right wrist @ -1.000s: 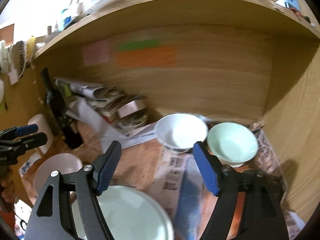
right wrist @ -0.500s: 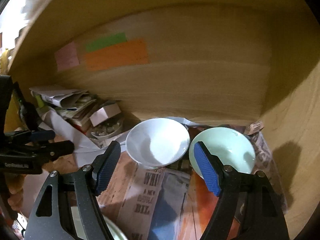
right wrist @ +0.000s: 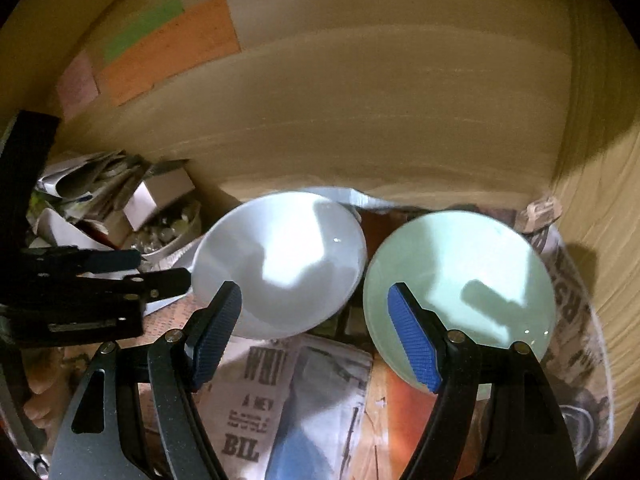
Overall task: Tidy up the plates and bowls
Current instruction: 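Grasp the rim of the white bowl with the left tool, then lift the white bowl with the left tool over the pink-grey bowl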
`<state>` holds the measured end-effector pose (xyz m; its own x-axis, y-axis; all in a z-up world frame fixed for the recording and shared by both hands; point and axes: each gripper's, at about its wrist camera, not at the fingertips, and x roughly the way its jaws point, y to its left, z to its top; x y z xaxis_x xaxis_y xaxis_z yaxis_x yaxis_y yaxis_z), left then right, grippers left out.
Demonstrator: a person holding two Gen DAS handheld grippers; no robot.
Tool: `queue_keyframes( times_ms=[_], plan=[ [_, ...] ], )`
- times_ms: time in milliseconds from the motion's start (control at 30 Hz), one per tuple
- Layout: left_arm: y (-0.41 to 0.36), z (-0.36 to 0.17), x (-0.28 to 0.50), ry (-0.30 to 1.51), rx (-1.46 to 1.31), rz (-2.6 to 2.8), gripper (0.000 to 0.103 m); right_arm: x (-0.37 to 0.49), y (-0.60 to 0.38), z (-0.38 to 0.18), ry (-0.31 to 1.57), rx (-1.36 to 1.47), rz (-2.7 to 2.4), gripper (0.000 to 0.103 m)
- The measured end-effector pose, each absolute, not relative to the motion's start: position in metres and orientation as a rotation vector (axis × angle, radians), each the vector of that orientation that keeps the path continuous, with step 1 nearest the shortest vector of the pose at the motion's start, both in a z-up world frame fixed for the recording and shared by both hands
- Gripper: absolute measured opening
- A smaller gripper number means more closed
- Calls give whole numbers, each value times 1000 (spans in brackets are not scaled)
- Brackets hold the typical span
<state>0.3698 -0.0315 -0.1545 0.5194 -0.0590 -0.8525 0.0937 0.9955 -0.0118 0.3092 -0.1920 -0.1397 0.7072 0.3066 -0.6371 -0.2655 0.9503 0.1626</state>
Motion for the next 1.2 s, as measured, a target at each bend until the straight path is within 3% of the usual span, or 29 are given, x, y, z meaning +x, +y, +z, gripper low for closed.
queue_keyframes(
  times_ms=[33, 167, 400, 633, 867, 1133, 1200],
  plan=[
    [-32, -160, 374, 1043, 41, -93, 61, 310, -194, -142, 722, 68, 321, 73],
    [-35, -171, 381, 1074, 38, -105, 55, 313, -195, -147, 734, 80, 330, 73],
    [-47, -181, 386, 1093, 64, -161, 20, 316, -197, -153, 771, 85, 347, 66],
    [-44, -182, 378, 1122, 73, -167, 19, 315, -201, -153, 780, 89, 349, 58],
    [-31, -186, 350, 1141, 115, -179, 19, 315, -196, -153, 790, 76, 371, 43],
    [-20, -185, 320, 1145, 188, -222, 19, 319, -177, -166, 845, 30, 413, 42],
    [-19, -184, 317, 1140, 191, -216, 19, 321, -172, -172, 869, 17, 422, 33]
  ],
)
